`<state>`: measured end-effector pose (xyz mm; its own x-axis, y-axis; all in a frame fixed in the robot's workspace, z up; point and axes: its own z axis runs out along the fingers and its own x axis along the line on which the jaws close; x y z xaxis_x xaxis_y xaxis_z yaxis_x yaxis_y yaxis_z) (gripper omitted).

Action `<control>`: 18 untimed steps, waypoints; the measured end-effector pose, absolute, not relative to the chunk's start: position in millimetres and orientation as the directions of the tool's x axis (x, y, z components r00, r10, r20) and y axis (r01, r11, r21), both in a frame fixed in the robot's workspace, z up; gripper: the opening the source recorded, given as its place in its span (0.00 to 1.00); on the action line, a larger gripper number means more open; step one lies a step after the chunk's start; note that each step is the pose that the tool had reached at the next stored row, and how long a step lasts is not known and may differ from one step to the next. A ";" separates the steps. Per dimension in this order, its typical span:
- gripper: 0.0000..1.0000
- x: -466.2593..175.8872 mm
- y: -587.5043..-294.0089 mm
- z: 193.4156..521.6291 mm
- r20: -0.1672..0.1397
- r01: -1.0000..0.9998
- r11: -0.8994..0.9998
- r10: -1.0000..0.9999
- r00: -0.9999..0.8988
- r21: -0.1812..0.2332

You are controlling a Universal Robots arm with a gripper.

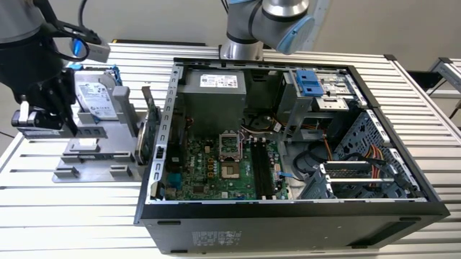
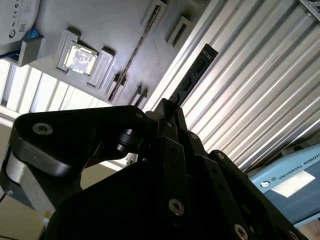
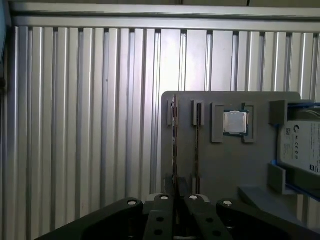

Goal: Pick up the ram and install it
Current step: 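Pick up the ram and move it above insertion slot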

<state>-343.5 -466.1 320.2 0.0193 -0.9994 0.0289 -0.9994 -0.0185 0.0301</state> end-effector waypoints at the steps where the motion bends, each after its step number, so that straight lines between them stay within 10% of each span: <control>1: 0.00 -343.5 -466.1 320.8 0.029 -0.999 -0.018 -0.999 0.019 0.030; 18: 0.00 -343.4 -466.1 327.4 0.029 -0.999 -0.018 -0.999 0.019 0.030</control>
<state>-343.4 -466.1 327.4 0.0194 -0.9994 0.0289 -0.9994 -0.0185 0.0300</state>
